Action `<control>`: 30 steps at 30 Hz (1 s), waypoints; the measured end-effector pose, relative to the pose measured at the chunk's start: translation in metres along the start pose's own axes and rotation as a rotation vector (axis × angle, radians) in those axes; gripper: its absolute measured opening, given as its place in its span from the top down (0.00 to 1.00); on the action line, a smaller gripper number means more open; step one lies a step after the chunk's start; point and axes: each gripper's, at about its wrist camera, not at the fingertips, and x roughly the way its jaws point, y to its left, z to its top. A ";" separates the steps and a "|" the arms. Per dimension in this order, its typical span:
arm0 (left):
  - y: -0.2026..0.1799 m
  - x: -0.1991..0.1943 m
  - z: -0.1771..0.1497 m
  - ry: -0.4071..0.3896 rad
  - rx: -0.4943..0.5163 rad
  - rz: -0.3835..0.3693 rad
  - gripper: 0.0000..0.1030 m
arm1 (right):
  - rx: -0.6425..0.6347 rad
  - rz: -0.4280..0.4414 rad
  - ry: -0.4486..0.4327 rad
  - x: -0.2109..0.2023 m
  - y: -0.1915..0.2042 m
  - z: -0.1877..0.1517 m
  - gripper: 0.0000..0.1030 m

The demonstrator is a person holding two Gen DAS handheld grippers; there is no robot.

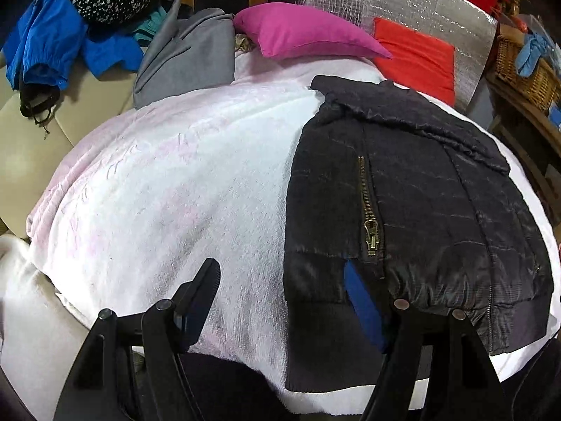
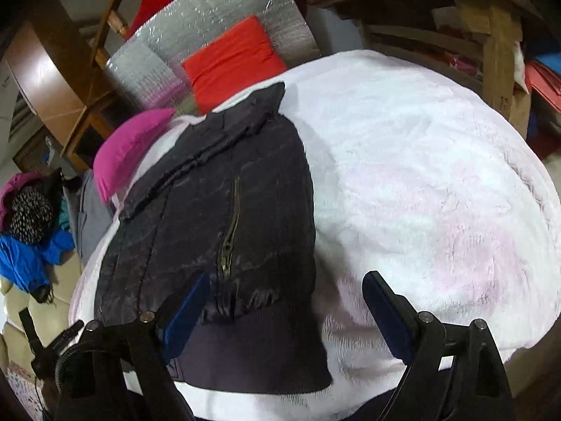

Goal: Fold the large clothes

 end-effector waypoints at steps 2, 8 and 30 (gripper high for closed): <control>-0.003 0.002 0.001 0.008 0.012 0.010 0.28 | -0.008 -0.012 0.015 0.002 0.000 -0.004 0.12; -0.011 0.004 0.001 0.021 0.052 0.076 0.28 | -0.025 -0.028 0.039 0.007 0.001 -0.011 0.12; -0.016 0.012 -0.001 0.049 0.067 0.077 0.28 | -0.065 -0.075 0.059 0.015 0.006 -0.007 0.12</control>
